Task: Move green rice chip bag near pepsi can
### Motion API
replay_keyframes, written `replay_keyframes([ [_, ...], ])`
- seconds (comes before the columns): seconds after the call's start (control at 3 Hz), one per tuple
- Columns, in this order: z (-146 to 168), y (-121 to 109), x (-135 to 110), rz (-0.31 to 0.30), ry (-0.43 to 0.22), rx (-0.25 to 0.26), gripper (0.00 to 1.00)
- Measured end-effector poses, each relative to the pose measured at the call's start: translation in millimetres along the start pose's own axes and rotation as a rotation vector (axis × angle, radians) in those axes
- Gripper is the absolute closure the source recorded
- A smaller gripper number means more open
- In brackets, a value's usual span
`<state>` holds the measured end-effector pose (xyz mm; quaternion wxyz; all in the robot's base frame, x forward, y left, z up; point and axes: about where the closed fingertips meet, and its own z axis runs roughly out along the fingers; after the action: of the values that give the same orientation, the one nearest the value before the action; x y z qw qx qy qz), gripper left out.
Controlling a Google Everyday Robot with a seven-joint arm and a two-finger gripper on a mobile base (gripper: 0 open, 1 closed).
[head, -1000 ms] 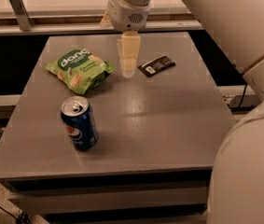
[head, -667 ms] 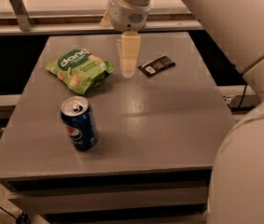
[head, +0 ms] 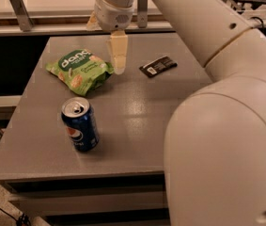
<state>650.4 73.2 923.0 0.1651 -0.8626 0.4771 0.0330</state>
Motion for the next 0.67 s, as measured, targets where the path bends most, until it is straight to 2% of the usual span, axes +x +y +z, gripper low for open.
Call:
replay_keyframes([
  [0.67,39.2,-14.8,-1.4,-0.074,-0.023,-0.028,0.00],
])
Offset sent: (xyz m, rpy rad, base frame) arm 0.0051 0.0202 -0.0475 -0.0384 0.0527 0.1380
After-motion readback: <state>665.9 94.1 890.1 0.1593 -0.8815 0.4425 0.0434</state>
